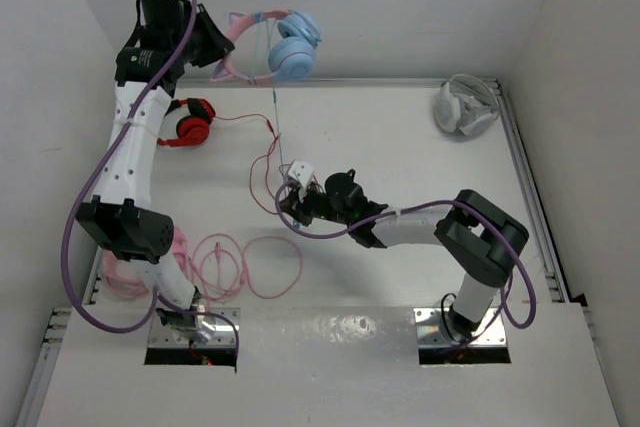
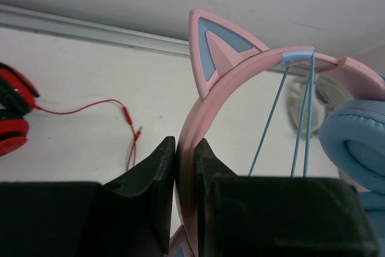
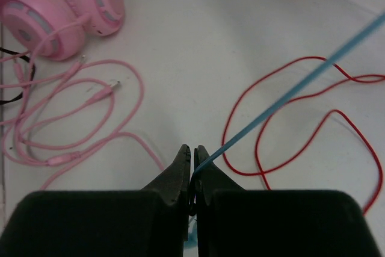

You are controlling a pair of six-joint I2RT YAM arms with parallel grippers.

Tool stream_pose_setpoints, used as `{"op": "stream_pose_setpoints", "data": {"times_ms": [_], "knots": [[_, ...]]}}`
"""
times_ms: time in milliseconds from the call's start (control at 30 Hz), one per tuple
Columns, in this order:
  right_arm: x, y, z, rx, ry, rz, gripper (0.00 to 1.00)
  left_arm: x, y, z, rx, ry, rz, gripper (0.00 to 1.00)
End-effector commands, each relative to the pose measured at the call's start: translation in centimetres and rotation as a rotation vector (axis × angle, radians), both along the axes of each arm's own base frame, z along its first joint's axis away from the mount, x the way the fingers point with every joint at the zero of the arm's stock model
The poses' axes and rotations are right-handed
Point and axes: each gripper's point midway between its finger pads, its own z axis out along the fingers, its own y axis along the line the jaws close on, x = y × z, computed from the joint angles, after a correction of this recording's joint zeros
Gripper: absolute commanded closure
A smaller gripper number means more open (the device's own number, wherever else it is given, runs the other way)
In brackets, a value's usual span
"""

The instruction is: Wrap the headphones

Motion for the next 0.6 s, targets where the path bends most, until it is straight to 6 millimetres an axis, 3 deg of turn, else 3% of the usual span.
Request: {"op": "stream_pose_setpoints", "data": {"times_ms": [0,133,267,300,367,400,567], "knots": [[-3.5,2.3,0.6,-0.03,0.021,0.153,1.0,2.6,3.4,5.9,-0.007,-0.254,0.177,1.0],[-5.8,5.1,1.9,-0.023,0.021,0.248,1.0,3.8,3.6,2.1,0.015,-0.199,0.187,1.0],[-6.1,7.0,4.3,0.035,0.038,0.297,1.0,4.4,3.6,-0.4,0.039,-0.18,0.179,1.0],[-6.1,7.1,4.6,0.041,0.041,0.296,1.0,4.5,3.8,-1.8,0.053,-0.159,0.187,1.0],[-6.2,7.2,6.1,0.062,0.026,0.302,1.0,4.6,4.7,-2.3,0.091,-0.177,0.22,1.0],[-6.3,7.1,6.3,0.058,0.031,0.305,1.0,4.7,4.9,-3.7,0.107,-0.157,0.223,1.0],[-7.1,7.3,10.1,0.105,0.009,0.351,1.0,5.0,5.8,-6.0,0.182,-0.16,0.254,1.0]]}}
